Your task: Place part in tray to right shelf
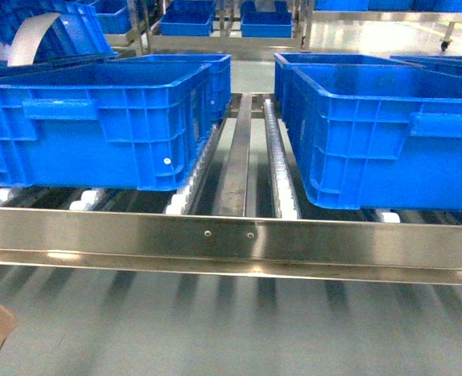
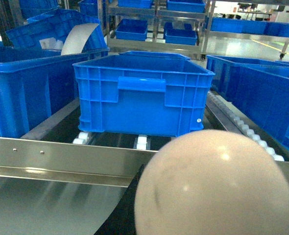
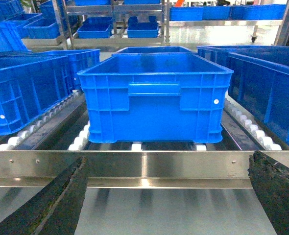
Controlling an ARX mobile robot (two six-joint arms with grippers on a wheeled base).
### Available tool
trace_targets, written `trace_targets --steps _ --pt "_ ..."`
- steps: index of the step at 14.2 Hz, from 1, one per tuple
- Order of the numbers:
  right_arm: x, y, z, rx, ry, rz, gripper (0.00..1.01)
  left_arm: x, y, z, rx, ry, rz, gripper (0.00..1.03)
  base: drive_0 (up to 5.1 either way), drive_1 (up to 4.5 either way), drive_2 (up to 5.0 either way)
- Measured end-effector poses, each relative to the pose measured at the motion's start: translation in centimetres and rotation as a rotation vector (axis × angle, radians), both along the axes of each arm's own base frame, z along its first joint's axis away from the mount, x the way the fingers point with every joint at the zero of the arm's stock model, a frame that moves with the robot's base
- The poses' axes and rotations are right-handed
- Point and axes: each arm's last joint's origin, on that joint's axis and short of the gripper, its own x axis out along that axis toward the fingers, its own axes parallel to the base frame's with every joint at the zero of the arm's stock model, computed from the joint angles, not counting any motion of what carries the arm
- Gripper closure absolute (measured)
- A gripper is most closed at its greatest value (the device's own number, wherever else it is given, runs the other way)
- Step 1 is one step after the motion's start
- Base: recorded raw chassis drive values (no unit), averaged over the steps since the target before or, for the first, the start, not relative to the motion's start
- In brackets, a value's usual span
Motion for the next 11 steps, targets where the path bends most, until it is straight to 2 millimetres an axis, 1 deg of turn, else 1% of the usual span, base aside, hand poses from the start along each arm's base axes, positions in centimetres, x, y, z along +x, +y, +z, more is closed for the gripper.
trace_targets --steps 11 --pt "0.0 0.0 0.0 0.0 0.0 0.0 0.03 0.0 0.0 0.01 0.0 0.0 0.0 0.89 0.0 0.0 0.0"
